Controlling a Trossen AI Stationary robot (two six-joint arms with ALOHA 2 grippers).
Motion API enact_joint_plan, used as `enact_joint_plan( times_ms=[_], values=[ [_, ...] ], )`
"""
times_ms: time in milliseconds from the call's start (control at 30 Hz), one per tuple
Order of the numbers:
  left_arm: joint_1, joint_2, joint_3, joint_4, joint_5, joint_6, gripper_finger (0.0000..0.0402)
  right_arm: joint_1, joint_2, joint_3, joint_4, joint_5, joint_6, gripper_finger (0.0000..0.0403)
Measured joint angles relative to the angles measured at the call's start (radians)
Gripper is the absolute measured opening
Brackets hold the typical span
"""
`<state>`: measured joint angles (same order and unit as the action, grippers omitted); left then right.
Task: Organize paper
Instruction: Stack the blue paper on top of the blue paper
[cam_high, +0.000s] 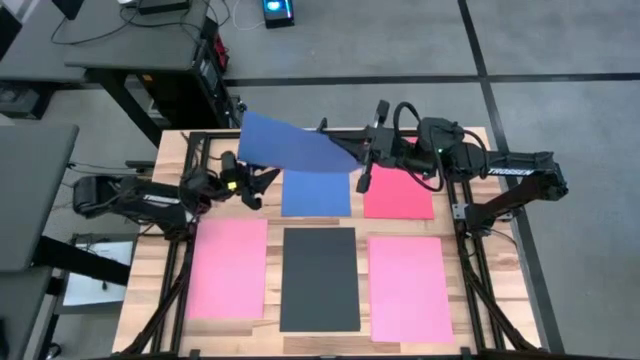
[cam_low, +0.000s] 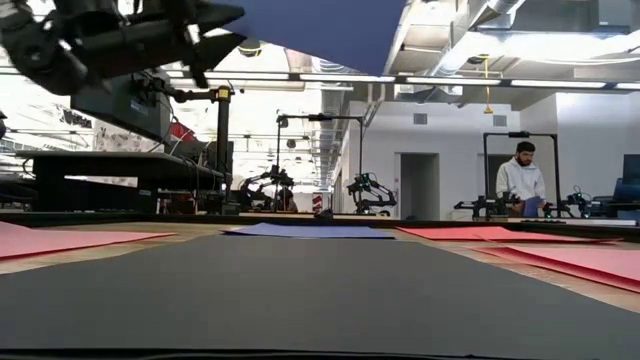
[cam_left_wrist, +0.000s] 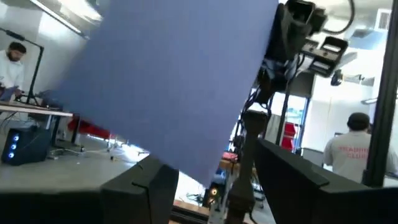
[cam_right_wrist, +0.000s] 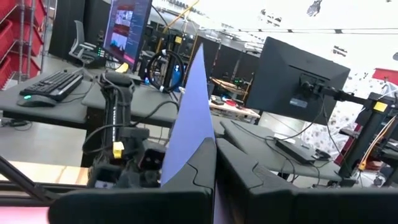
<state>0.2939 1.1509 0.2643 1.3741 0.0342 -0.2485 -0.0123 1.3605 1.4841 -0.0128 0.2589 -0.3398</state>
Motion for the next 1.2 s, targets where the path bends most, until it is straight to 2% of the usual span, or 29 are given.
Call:
enact_joint_plan(
  times_ms=[167,367,533,633,800,1033,1200],
  values=[
    [0.019,0.089,0.054,0.012,0.001,-0.01,0.0185,0.0,0.0,0.0,0.0,0.0,0.0,0.0],
    [0.038,0.134,0.064,0.039,0.008,-0.017,0.0185,0.0,0.0,0.0,0.0,0.0,0.0,0.0],
    [0.041,0.134,0.064,0.102,0.083,0.027,0.0185,-0.001,0.0,0.0,0.0,0.001,0.0,0.0],
    [0.04,0.134,0.064,0.152,0.123,0.042,0.0185,-0.003,0.0,0.0,0.002,0.052,-0.005,0.0],
    [0.028,0.134,0.064,0.159,0.125,0.039,0.0172,-0.004,0.0,0.0,0.002,0.126,-0.031,0.0],
    [0.001,0.134,0.064,0.181,0.125,0.068,0.0119,-0.013,0.0,0.0,-0.046,0.168,-0.035,0.0],
    [-0.009,0.134,0.064,0.193,0.125,0.106,0.0031,-0.017,0.0,0.0,-0.105,0.193,-0.034,0.0]
  ],
)
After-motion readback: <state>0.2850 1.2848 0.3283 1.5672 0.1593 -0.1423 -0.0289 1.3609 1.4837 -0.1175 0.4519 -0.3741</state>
